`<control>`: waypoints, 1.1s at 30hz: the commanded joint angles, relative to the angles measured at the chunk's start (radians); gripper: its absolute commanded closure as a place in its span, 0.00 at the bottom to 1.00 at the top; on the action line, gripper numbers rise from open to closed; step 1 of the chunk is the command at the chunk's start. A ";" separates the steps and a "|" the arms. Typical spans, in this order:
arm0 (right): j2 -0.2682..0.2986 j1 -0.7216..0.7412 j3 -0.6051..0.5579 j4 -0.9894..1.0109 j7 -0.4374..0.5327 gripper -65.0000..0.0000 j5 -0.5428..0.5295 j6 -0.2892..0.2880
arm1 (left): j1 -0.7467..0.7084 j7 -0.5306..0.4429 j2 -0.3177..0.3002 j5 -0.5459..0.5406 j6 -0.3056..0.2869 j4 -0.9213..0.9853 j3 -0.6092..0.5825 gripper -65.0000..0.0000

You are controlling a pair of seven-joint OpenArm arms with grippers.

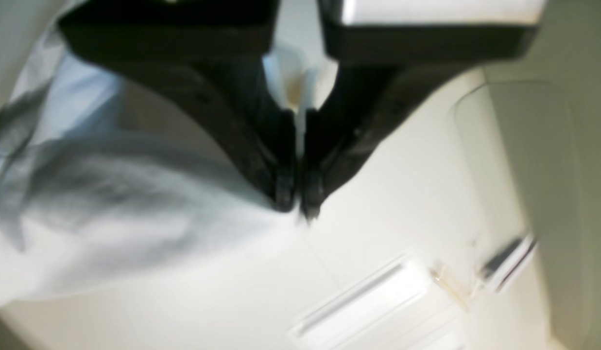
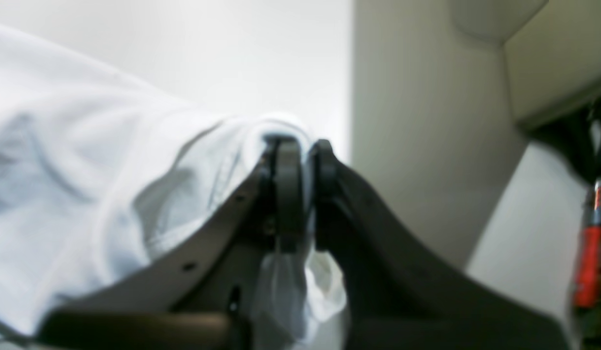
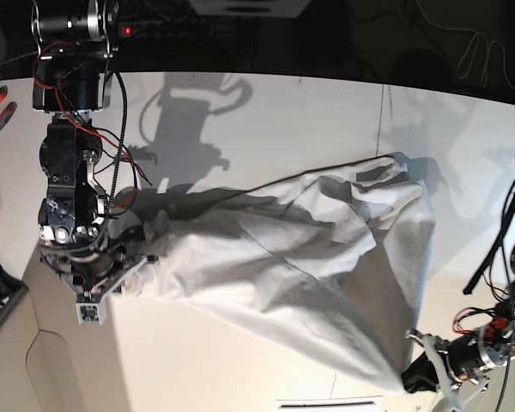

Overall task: Layout the t-shirt on the table in an organized manner, then fold the t-shirt properly
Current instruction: 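Lower the held shirt onto the table with both grippers, then grasp the shirt fabric with the left gripper and drag it toward the right gripper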

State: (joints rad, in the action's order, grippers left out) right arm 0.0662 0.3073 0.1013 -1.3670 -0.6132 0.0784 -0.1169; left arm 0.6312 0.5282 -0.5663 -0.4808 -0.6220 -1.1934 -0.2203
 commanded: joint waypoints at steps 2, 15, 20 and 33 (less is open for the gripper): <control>0.003 0.075 0.018 0.094 0.019 1.00 0.007 0.007 | 0.077 -0.185 0.039 0.097 0.009 0.116 -0.039 1.00; 0.011 0.132 0.026 0.141 0.085 0.55 0.005 -0.005 | 0.197 -0.223 0.147 0.235 0.283 0.454 -0.113 0.65; 0.010 0.106 0.026 -0.063 -0.006 0.57 -0.137 -0.142 | 0.153 -0.179 0.068 0.095 0.176 0.329 -0.112 0.65; 0.012 -0.261 0.023 -0.510 -0.155 0.62 -0.366 -0.373 | -0.150 -0.011 0.042 0.008 -0.004 -0.042 -0.088 0.65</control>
State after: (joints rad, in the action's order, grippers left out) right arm 0.0723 0.0315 0.1234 -1.8591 -0.7898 -0.2695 -0.4858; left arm 0.4503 0.5346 -0.5148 -0.4591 -0.6174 -1.2186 -0.3149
